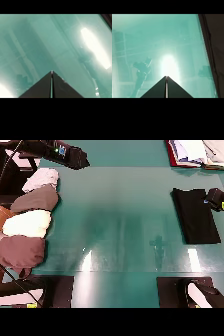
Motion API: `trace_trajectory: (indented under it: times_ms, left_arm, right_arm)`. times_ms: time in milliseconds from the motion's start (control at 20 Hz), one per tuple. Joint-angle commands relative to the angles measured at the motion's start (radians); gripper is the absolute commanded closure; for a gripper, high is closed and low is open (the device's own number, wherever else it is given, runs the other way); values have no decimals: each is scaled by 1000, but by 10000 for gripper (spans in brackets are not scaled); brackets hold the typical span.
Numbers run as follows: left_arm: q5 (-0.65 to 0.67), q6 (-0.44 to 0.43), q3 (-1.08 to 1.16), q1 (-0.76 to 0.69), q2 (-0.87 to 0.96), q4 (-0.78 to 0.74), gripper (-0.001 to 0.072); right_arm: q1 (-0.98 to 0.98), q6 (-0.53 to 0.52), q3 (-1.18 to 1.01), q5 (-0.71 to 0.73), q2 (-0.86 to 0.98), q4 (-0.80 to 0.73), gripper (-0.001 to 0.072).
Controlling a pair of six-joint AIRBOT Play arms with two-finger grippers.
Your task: Fold the shirts.
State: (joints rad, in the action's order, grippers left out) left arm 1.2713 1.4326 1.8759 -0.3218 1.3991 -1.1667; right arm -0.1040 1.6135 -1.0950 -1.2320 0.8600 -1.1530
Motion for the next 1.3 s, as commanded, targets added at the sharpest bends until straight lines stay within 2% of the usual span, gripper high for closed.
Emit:
trace_trajectory:
  times_ms: [0,550,700,750,800,900,1000,1250]
  left_arm:
    - [0,0,0,0,0,0,686]
    - [-2,2,0,0,0,1,686]
    - [-57,-13,0,2,0,-3,681]
    - [-71,-31,0,3,0,-39,451]
    - [-92,-16,0,3,3,-126,157]
    - [-119,42,0,5,20,-359,157]
    - [-146,90,0,47,62,-499,157]
    - [-205,142,0,249,261,-498,156]
  right_arm:
    - [1,0,-1,2,-1,0,701]
    - [1,0,-1,2,-1,0,701]
    - [1,0,-1,2,-1,0,701]
    - [1,0,-1,3,-1,0,701]
    - [1,0,-1,3,-1,0,700]
    - [1,0,-1,2,-1,0,700]
    - [1,0,-1,3,-1,0,700]
    - [1,0,0,2,-1,0,700]
